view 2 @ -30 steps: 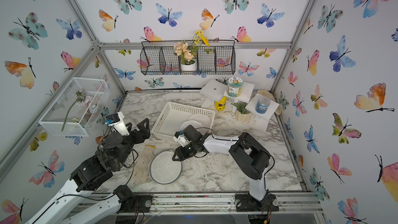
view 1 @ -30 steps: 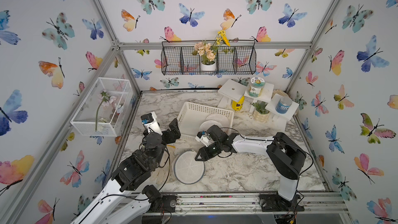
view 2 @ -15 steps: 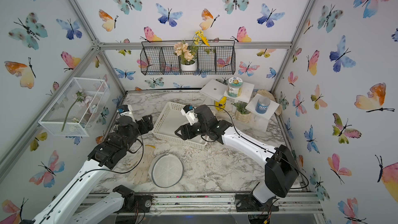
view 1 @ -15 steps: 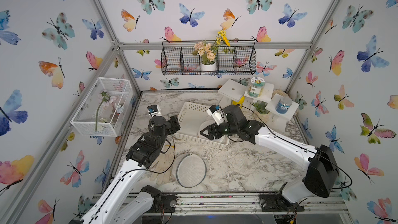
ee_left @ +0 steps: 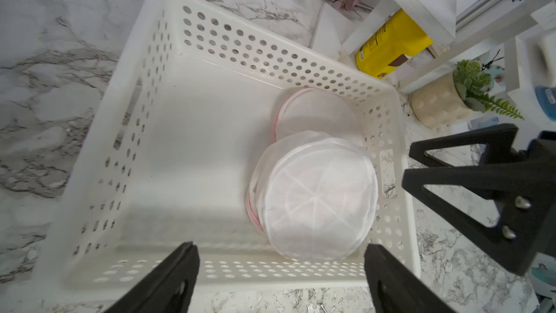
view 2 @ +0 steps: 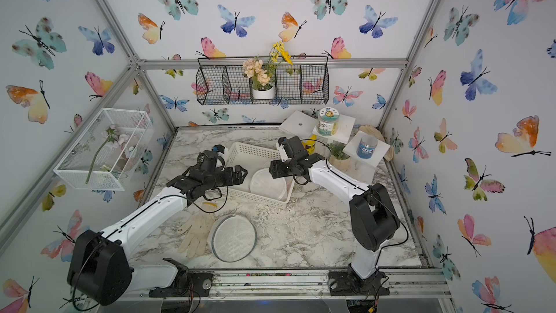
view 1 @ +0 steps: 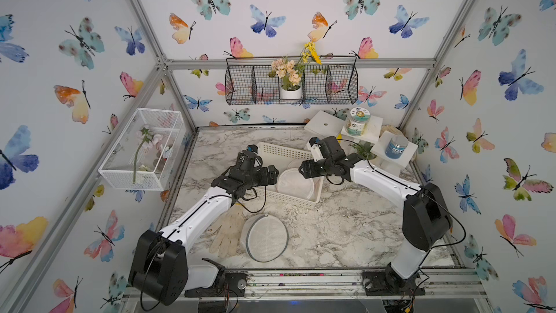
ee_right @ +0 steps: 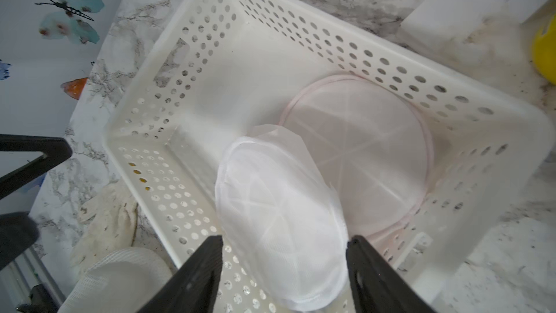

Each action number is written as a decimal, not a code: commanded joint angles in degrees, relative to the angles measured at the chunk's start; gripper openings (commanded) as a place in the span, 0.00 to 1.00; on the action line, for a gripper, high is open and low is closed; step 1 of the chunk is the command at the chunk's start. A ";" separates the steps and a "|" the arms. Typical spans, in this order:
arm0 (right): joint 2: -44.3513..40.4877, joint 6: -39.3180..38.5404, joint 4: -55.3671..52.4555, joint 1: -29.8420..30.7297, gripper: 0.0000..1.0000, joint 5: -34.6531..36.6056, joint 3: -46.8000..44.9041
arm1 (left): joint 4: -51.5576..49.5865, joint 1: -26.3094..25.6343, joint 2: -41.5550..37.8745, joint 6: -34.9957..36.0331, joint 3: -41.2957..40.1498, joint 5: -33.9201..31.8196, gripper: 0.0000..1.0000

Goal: Turn the laundry bag inside out
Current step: Pick up the laundry bag and place it in the bin.

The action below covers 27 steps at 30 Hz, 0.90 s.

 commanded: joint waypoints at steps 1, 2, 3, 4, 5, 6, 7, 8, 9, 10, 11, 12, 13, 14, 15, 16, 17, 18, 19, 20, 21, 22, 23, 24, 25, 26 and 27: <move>2.99 -3.02 -2.48 -0.38 0.69 0.66 2.00 | 4.49 0.10 0.01 1.92 1.07 4.57 0.92; 3.70 -3.20 -2.31 -0.45 0.69 0.56 2.26 | 5.11 0.10 0.10 2.06 1.05 4.44 0.92; 4.53 -3.42 -1.90 -0.46 0.68 0.88 2.45 | 5.69 0.15 0.17 2.28 1.00 4.24 0.93; 5.24 -3.78 -1.39 -0.45 0.68 1.61 2.60 | 5.94 0.16 0.28 2.45 1.13 4.04 0.93; 5.95 -4.05 -1.02 -0.46 0.68 2.28 2.71 | 5.94 0.11 0.30 2.59 1.20 3.82 0.93; 6.68 -4.38 -0.64 -0.45 0.68 3.03 2.94 | 6.07 0.11 0.30 2.80 1.22 3.69 0.93; 7.35 -4.74 -0.37 -0.46 0.67 3.22 3.29 | 5.95 0.10 0.12 3.06 1.14 3.60 0.93; 7.96 -5.10 -0.18 -0.41 0.67 3.05 3.60 | 6.03 0.12 -0.10 3.20 0.94 3.47 0.93; 8.68 -5.47 -0.04 -0.42 0.65 2.54 4.07 | 6.32 0.10 -0.59 3.49 0.47 3.34 0.93; 9.31 -5.84 0.01 -0.44 0.64 1.81 4.54 | 6.83 0.15 -1.14 3.59 -0.12 3.17 0.94; 9.88 -6.24 -0.07 -0.41 0.63 1.34 4.95 | 7.35 0.12 -1.95 3.60 -0.75 2.93 0.94; 10.51 -6.64 -0.29 -0.39 0.61 0.89 5.38 | 7.96 0.11 -2.74 3.53 -1.49 2.66 0.94; 10.94 -7.01 -0.64 -0.41 0.58 0.63 5.77 | 8.58 0.12 -3.60 3.51 -2.14 2.42 0.94; 11.25 -7.34 -0.91 -0.45 0.55 0.45 6.06 | 9.10 0.14 -4.32 3.52 -2.73 2.20 0.94; 11.52 -7.70 -1.00 -0.41 0.51 0.05 6.16 | 9.81 0.13 -5.16 3.50 -3.50 1.95 0.94; 11.61 -7.99 -1.05 -0.39 0.47 -0.48 6.16 | 10.42 0.14 -5.97 3.28 -4.13 1.69 0.94; 11.58 -8.10 -1.13 -0.40 0.42 -0.85 6.12 | 11.04 0.10 -6.55 3.12 -4.70 1.53 0.94; 11.53 -8.24 -1.13 -0.41 0.36 -1.29 5.97 | 11.63 0.10 -7.20 3.02 -5.28 1.48 0.94; 11.34 -8.30 -1.26 -0.42 0.29 -1.78 5.87 | 12.14 0.11 -7.82 2.95 -5.77 1.48 0.94; 11.00 -8.43 -1.39 -0.40 0.23 -2.31 5.89 | 12.62 0.12 -8.35 2.81 -6.12 1.55 0.94; 10.37 -8.47 -1.49 -0.39 0.18 -3.07 5.88 | 13.49 0.10 -9.11 2.81 -6.63 1.85 0.95; 9.67 -8.47 -1.33 -0.38 0.14 -3.77 5.75 | 14.74 0.14 -10.05 2.82 -7.36 2.35 0.95; 8.67 -8.37 -1.23 -0.39 0.10 -4.77 5.80 | 16.60 0.15 -11.29 2.97 -8.37 2.89 0.95; 7.46 -8.23 -1.14 -0.40 0.07 -5.34 5.80 | 18.54 0.13 -12.45 3.38 -9.60 3.30 0.95; 6.32 -7.81 -1.06 -0.39 0.05 -5.72 6.06 | 20.03 0.14 -13.52 3.96 -10.42 3.70 0.94; 4.87 -7.35 -0.88 -0.39 0.03 -5.86 6.44 | 21.71 0.10 -14.57 4.78 -11.24 4.33 0.94; 3.35 -6.35 -1.15 -0.45 0.02 -5.43 7.18 | 22.99 0.06 -15.50 6.09 -11.86 5.43 0.93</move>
